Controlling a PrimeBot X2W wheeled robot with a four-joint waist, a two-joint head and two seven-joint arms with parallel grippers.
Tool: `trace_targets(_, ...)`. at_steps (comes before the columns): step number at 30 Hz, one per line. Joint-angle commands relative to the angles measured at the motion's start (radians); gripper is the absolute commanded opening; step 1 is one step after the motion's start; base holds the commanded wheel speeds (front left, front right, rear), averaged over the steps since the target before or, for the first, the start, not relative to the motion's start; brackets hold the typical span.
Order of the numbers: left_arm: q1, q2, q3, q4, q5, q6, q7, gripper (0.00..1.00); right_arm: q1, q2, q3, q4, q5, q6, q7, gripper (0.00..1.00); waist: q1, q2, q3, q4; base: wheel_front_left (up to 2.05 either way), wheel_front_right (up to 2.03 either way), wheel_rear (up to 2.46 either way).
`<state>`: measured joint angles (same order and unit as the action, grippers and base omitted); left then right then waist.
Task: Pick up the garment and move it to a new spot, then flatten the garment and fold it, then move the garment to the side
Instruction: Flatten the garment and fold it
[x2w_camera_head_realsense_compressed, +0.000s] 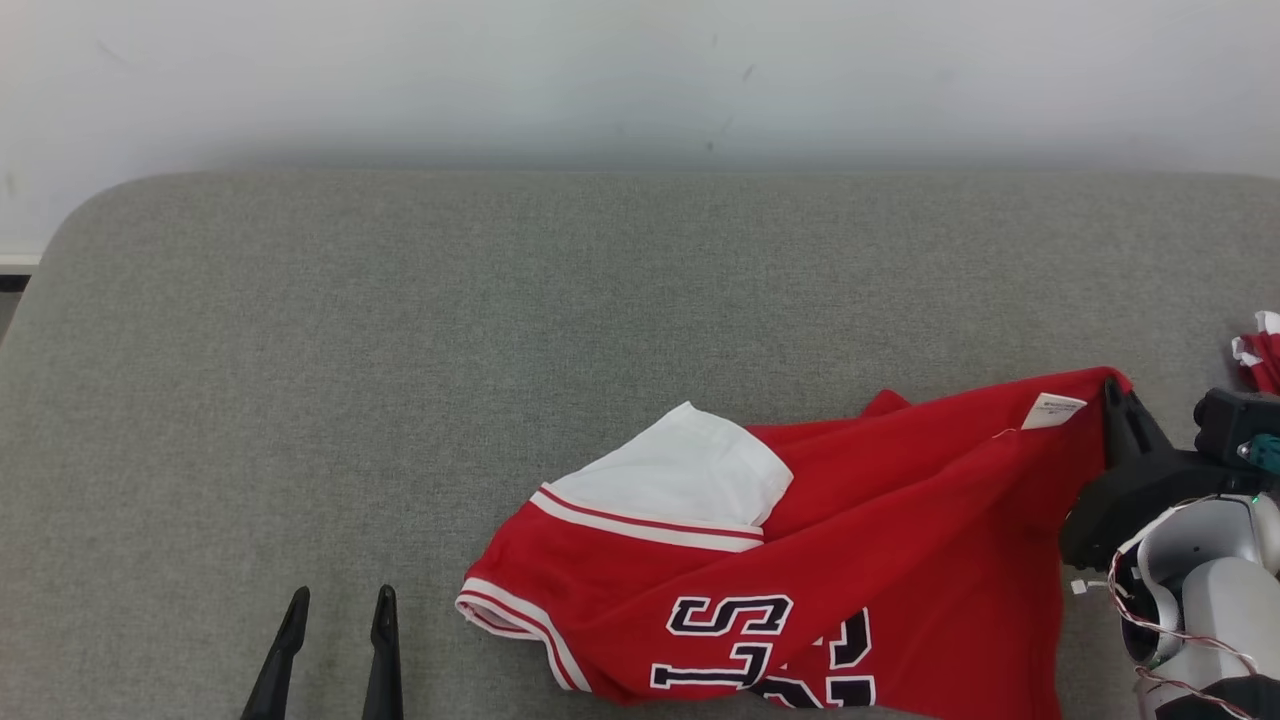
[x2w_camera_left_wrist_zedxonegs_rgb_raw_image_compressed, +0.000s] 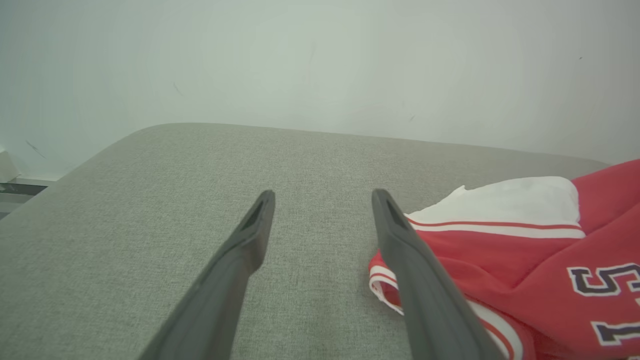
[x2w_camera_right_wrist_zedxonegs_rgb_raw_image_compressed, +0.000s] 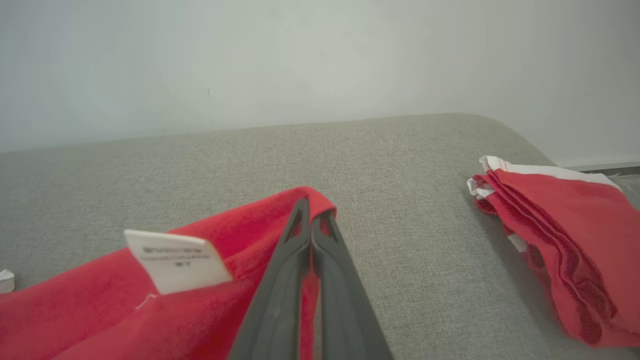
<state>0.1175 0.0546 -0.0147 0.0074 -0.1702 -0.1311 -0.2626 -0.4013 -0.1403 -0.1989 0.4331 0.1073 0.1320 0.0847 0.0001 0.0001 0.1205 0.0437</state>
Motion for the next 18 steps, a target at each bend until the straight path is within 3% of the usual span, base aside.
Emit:
trace_targets(1,-0.015,-0.002,-0.004,-0.003,-0.001,0.001,-0.003,1.00,0.004,0.010,-0.009,0.019,-0.022,-0.003,0.010,0.00,-0.0001,-0.0001,0.019,0.014,0.00,0.00,0.00)
trace_targets(3,-0.018,-0.002,-0.007,-0.002,-0.001,0.001,-0.003,1.00,0.004,0.012,-0.014,0.046,-0.043,-0.003,0.006,0.00,-0.0001,-0.0001,0.026,0.016,0.00,0.00,0.00)
trace_targets(4,-0.020,-0.002,-0.009,-0.002,0.000,0.001,-0.003,1.00,0.004,0.013,-0.014,0.061,-0.053,-0.003,0.003,0.61,-0.0001,-0.0001,0.030,0.016,0.00,0.00,0.00)
trace_targets(5,-0.021,-0.001,-0.010,-0.002,0.001,0.001,-0.003,1.00,0.005,0.016,-0.019,0.078,-0.057,-0.003,0.004,1.00,-0.0001,-0.0001,0.032,0.016,0.00,0.00,0.00)
trace_targets(11,-0.023,0.001,-0.013,0.009,0.004,0.001,-0.003,1.00,0.032,0.026,-0.031,0.129,-0.065,-0.003,-0.043,1.00,-0.0001,-0.0001,0.011,0.007,0.00,0.00,0.00)
trace_targets(18,0.017,0.001,0.000,0.014,-0.002,0.001,-0.003,1.00,0.137,0.038,0.013,0.046,-0.046,-0.003,-0.143,1.00,-0.0001,-0.0001,-0.058,-0.030,0.00,0.00,0.00)
